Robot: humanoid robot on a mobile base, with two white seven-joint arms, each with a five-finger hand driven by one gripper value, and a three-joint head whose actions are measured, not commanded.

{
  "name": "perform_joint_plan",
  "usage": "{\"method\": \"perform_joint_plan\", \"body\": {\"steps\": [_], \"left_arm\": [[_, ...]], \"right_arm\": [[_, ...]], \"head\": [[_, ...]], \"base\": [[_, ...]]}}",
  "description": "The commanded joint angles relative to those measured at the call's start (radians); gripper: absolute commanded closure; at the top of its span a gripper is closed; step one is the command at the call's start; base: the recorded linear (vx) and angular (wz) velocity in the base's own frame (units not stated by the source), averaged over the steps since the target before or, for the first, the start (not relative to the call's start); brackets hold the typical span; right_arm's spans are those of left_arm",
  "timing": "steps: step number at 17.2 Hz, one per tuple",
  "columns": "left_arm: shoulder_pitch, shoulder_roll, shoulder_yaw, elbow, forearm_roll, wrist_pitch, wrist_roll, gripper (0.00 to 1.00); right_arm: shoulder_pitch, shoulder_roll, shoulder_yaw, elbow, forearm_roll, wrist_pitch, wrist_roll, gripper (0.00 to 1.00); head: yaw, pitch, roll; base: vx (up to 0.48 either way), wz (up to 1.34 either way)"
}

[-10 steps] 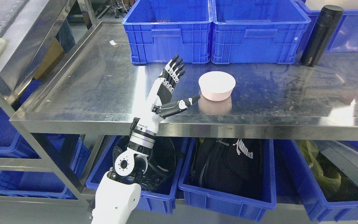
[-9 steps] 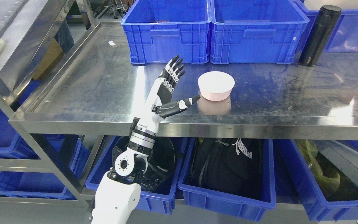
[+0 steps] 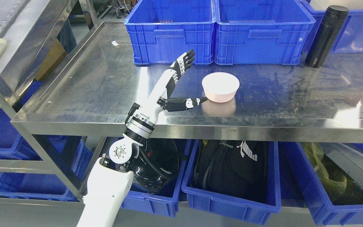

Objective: Stack pink IKEA bowl on shelf middle layer
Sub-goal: 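Reach the left hand toward the small pink bowl on the shelf, then hook the left hand fingers over the pink bowl rim and grasp it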

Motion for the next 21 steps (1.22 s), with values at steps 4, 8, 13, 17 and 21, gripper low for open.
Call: {"method": "perform_joint_plan", "body": {"steps": [4,8,13,17,21], "left_arm": [[-0.376,0.205,-0.075,0.064,-0.786,-0.029,-0.389,0.03],[-0.419,0.103,-0.183,0.094,-0.901,-0.021,-0.598,0.0],[-0.513,-0.064,-0.248,0.303,-0.967,-0.02,-0.626,0.02],[-0.566,-0.064,-0.253,0.418,-0.948,-0.031,-0.617,0.05],[-0.574,-0.064,-0.277,0.464,-0.852,-0.058,-0.606,0.13]], "right_arm": [[0.003,-0.017,0.0,-0.017,0.0,-0.001,0.0,0.0],[0.003,-0.017,0.0,-0.017,0.0,-0.001,0.0,0.0],[0.003,-0.017,0.0,-0.017,0.0,-0.001,0.0,0.0],[0.003,-0.017,0.0,-0.017,0.0,-0.001,0.0,0.0],[0.005,-0.017,0.0,-0.017,0.0,-0.001,0.0,0.0]], "head": [[0.0,0.0,0.0],[0.0,0.0,0.0],[0.0,0.0,0.0],[0.0,0.0,0.0],[0.0,0.0,0.0]], "base": [[0.0,0.0],[0.0,0.0],[0.0,0.0],[0.0,0.0],[0.0,0.0]]}}
